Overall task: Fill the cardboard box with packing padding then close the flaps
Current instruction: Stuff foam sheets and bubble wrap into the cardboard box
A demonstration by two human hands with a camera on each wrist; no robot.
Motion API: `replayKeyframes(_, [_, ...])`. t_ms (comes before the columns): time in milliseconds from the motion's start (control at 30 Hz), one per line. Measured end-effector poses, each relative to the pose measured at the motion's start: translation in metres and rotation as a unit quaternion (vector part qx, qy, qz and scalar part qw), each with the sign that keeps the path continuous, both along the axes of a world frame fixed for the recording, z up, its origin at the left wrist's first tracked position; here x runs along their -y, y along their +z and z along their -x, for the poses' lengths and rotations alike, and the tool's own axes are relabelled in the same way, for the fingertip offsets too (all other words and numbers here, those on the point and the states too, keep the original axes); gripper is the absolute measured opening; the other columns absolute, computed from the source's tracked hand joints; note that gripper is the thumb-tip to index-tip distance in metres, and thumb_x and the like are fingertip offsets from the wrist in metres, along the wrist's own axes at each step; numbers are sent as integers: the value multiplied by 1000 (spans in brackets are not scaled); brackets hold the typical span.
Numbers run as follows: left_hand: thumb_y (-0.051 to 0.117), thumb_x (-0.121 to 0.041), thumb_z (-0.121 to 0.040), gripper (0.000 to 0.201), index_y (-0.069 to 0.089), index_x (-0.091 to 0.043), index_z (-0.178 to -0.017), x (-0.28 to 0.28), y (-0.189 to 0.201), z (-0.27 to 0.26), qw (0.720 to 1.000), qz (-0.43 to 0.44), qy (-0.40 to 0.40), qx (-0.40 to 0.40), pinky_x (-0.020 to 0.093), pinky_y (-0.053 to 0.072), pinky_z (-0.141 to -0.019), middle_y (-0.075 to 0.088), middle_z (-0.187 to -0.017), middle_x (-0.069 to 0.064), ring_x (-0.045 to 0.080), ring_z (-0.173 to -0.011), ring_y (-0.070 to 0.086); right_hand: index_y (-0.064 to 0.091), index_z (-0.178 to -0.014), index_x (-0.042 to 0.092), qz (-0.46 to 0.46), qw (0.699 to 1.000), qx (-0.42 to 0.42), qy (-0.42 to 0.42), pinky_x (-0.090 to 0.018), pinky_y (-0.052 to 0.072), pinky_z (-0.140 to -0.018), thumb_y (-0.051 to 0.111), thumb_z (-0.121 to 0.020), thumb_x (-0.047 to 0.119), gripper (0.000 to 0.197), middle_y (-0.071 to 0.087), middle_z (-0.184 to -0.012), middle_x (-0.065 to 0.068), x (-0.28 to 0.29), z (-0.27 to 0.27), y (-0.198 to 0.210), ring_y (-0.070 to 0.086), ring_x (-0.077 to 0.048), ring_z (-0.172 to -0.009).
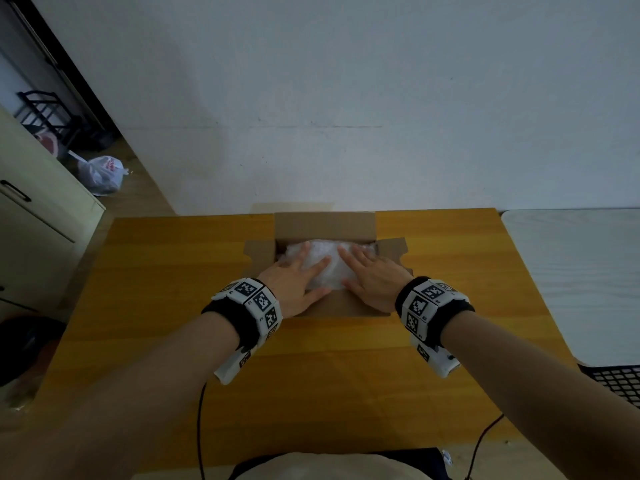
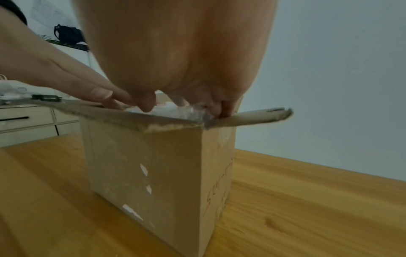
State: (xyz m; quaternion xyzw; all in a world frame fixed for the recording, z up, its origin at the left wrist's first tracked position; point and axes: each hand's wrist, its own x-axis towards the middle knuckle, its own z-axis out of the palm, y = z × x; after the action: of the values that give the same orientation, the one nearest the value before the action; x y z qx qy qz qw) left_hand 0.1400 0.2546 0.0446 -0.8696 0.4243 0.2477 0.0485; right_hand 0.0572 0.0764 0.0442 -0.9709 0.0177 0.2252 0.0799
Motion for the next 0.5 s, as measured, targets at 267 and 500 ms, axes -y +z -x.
replayKeyframes(267, [11,-76,-84,65,-4,-53,-143,15,0,-11,997,-69,-5,-33,44,32,-111,-28,-154,1,38,-139,27,-17,-147,29,52,996,-76,21,-38,6,-122,3,-93,59,65,-4,-159,-12,7,-18,-16,2,-21,-148])
replayKeyframes(500, [9,-81,-78,73,0,-52,-144,25,4,-15,995,-85,0,-47,39,48,-93,-27,-155,0,35,-123,49,-9,-149,28,69,988,-131,39,-41,7,-121,2,-95,52,60,-4,-160,-8,9,-30,-19,0,-21,-148])
